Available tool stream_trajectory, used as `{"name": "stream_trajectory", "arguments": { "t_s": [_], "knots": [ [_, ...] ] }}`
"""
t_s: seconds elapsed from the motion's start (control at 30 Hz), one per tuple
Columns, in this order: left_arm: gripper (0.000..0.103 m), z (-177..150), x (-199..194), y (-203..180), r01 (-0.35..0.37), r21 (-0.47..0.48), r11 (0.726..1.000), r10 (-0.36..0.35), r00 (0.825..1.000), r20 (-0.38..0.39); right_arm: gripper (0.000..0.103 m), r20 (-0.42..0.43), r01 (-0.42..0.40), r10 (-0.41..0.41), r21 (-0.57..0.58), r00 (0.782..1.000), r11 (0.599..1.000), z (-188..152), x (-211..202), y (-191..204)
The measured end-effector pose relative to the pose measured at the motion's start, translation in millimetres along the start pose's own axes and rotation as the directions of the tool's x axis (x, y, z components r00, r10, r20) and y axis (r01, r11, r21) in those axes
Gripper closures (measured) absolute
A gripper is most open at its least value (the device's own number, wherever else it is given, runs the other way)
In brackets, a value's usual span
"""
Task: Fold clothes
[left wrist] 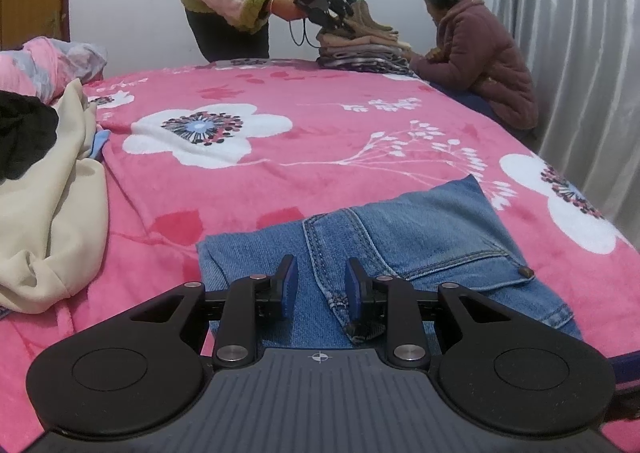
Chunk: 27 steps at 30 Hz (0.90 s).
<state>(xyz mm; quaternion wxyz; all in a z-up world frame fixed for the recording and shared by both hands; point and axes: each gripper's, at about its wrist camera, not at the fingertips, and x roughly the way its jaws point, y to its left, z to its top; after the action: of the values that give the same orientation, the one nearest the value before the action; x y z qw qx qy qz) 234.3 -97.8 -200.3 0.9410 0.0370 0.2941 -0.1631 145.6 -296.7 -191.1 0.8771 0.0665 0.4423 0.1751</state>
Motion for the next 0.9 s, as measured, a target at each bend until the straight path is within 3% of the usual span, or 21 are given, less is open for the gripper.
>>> {"name": "stream_trajectory", "arguments": {
  "t_s": [0.03, 0.13, 0.23, 0.33, 0.43, 0.53, 0.7, 0.77, 0.83, 0.9],
  "knots": [
    [0.077, 0, 0, 0, -0.004, 0.002, 1.000, 0.004, 1.000, -0.001, 0.068, -0.009, 0.024, -0.024, 0.020, 1.000, 1.000, 0, -3, 0],
    [0.077, 0, 1, 3, 0.003, -0.019, 1.000, -0.003, 1.000, -0.002, 0.070, 0.010, 0.030, -0.030, 0.036, 0.999, 0.999, 8, -19, 2],
    [0.076, 0, 0, 1, -0.003, -0.019, 1.000, 0.003, 1.000, 0.003, 0.069, 0.087, 0.017, -0.018, 0.010, 0.996, 1.000, 32, -33, 11],
    [0.075, 0, -4, 4, -0.039, -0.045, 0.998, 0.040, 0.999, 0.024, 0.069, 0.115, -0.020, 0.020, -0.006, 0.993, 1.000, 57, -19, 22],
    [0.075, 1, -14, 22, -0.062, -0.175, 0.983, 0.075, 0.995, 0.065, 0.069, 0.101, -0.009, 0.013, -0.043, 0.995, 0.999, 67, 15, 33],
    [0.075, -1, -15, 42, -0.045, -0.301, 0.953, 0.067, 0.996, 0.062, 0.067, 0.069, 0.011, -0.006, -0.086, 0.998, 0.996, 54, 39, 41],
    [0.073, 5, -18, 21, -0.114, -0.155, 0.981, 0.131, 0.986, 0.102, 0.063, 0.068, 0.116, -0.100, -0.281, 0.993, 0.953, 31, 29, 68],
    [0.073, 5, -20, 16, -0.132, -0.118, 0.984, 0.146, 0.983, 0.115, 0.064, 0.035, 0.115, -0.109, -0.308, 0.993, 0.944, 25, 22, 69],
    [0.073, 7, -29, 18, -0.176, -0.134, 0.975, 0.197, 0.966, 0.167, 0.065, 0.016, 0.107, -0.108, -0.309, 0.994, 0.945, 24, 10, 67],
    [0.073, 7, -45, 21, -0.258, -0.172, 0.951, 0.297, 0.915, 0.272, 0.065, 0.051, 0.110, -0.100, -0.274, 0.994, 0.955, 31, -2, 67]
  ]
}}
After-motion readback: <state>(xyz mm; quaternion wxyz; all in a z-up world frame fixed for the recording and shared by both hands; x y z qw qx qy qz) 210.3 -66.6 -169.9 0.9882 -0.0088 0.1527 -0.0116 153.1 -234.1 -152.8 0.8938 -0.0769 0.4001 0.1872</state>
